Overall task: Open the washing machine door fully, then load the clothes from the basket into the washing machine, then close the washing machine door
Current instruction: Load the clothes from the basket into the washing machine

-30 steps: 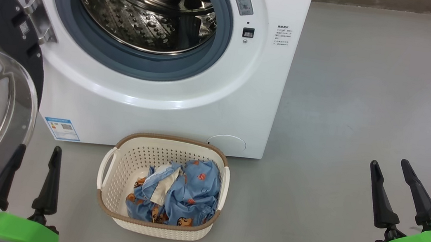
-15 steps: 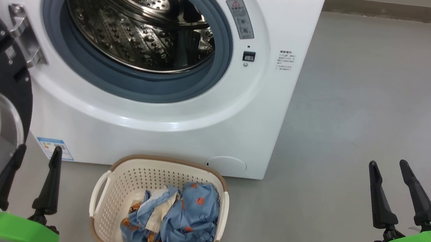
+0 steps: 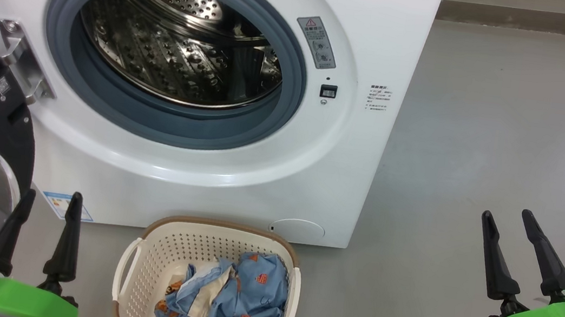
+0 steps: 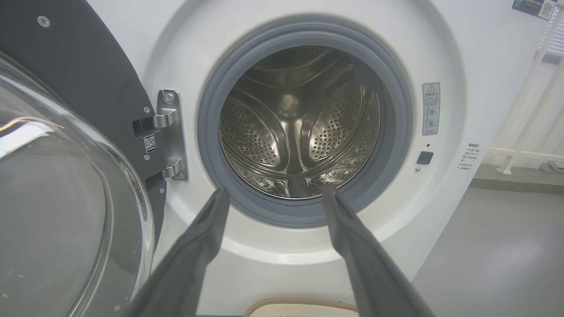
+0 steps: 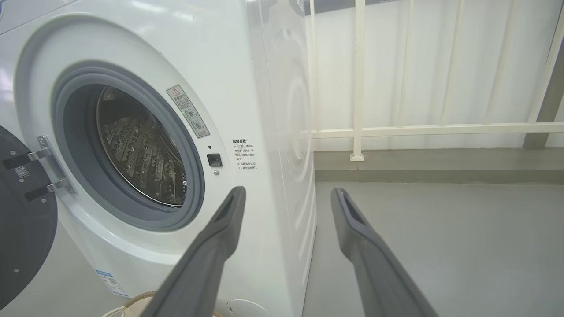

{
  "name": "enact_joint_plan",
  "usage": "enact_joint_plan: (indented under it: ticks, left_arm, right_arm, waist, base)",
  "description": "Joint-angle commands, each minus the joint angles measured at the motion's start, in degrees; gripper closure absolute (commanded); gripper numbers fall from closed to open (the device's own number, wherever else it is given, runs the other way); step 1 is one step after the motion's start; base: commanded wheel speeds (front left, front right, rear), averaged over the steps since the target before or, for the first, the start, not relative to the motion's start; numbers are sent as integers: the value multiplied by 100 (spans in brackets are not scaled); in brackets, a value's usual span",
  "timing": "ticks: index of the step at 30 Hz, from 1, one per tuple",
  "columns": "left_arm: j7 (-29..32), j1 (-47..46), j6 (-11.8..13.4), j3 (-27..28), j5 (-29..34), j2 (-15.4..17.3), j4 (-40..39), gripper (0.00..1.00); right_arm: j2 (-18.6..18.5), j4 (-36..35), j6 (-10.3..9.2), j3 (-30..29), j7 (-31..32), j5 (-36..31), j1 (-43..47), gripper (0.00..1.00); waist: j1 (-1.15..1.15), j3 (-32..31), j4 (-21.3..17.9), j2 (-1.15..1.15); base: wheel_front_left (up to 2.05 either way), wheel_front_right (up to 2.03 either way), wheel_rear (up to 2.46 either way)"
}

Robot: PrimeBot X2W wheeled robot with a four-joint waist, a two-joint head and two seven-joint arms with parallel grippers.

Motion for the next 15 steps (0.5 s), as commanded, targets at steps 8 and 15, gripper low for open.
enact_joint_plan:
  ticks: [8, 15]
  left_arm:
    - [-37, -181, -8, 217, -10, 182, -62, 0]
    - [-37, -187, -2, 236, 0, 176, -21, 0]
  right_arm:
    - [-71, -100, 26, 93, -52, 38, -106, 0]
    - [-76, -80, 26, 93, -52, 49, -122, 0]
  waist:
    - [0, 2, 16, 0]
    - [0, -12, 20, 0]
  base:
    - [0, 0, 0]
    - [0, 0, 0]
